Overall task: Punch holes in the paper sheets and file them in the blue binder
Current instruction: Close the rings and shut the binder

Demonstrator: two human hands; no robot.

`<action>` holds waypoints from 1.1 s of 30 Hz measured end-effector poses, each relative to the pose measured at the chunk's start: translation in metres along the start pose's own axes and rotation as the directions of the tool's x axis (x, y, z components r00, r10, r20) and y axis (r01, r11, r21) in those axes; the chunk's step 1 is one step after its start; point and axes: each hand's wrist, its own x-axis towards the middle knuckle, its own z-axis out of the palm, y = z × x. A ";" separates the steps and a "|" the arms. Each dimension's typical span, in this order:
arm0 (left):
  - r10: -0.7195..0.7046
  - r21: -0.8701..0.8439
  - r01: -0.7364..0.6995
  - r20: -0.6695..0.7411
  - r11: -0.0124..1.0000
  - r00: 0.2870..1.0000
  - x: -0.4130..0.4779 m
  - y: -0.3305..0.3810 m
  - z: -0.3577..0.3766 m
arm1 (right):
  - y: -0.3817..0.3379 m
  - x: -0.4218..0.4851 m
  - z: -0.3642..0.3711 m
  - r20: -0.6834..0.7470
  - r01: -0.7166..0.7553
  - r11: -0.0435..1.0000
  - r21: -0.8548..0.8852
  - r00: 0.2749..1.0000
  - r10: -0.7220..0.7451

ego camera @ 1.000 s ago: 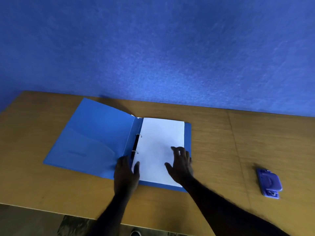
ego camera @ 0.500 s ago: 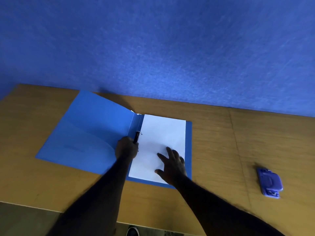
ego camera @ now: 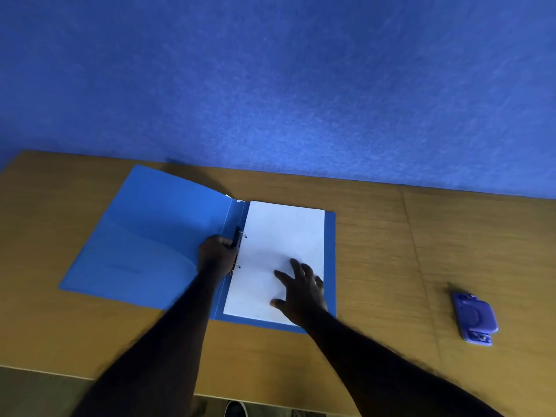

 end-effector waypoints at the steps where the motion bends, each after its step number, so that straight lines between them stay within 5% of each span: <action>1: 0.032 -0.005 -0.032 0.002 0.999 0.999 -0.002 0.001 0.000 | 0.000 0.000 0.000 -0.002 -0.001 1.000 0.000 1.000 0.001; 8: 0.258 0.190 -0.251 -0.012 0.949 0.966 -0.010 -0.001 0.013 | -0.001 0.002 0.002 -0.005 -0.006 1.000 0.012 1.000 0.006; 19: 0.436 0.548 -0.386 0.042 0.743 0.899 -0.026 -0.013 0.030 | 0.001 0.003 0.002 -0.003 -0.012 1.000 0.016 1.000 0.012; 22: 0.484 0.316 -0.392 -0.303 0.864 0.821 -0.036 -0.023 0.012 | 0.001 0.001 0.000 0.005 -0.013 1.000 0.012 1.000 0.013; 23: 0.403 0.212 -0.342 -0.492 0.915 0.772 -0.040 -0.032 0.003 | 0.001 0.001 0.000 0.008 -0.012 1.000 0.011 1.000 0.012; 25: 0.014 -0.100 -0.145 -0.777 0.984 0.629 -0.045 -0.055 -0.019 | 0.001 0.001 -0.002 0.015 -0.009 1.000 0.005 1.000 0.009; 26: -0.223 -0.305 -0.050 -0.790 0.951 0.571 -0.047 -0.068 -0.030 | 0.000 0.000 -0.003 0.016 -0.007 1.000 0.002 1.000 0.007; 28: -0.555 -0.686 0.043 -0.549 0.727 0.624 -0.046 -0.094 -0.047 | 0.001 -0.001 -0.004 0.017 -0.007 1.000 0.000 1.000 0.007; 31: -0.603 -0.966 -0.113 -0.233 0.231 0.763 -0.045 -0.118 -0.075 | 0.001 -0.004 -0.006 0.021 -0.002 1.000 0.002 1.000 0.002; 33: -0.551 -0.976 -0.121 -0.203 0.182 0.810 -0.054 -0.121 -0.089 | 0.001 -0.005 -0.006 0.022 0.003 1.000 -0.001 1.000 -0.003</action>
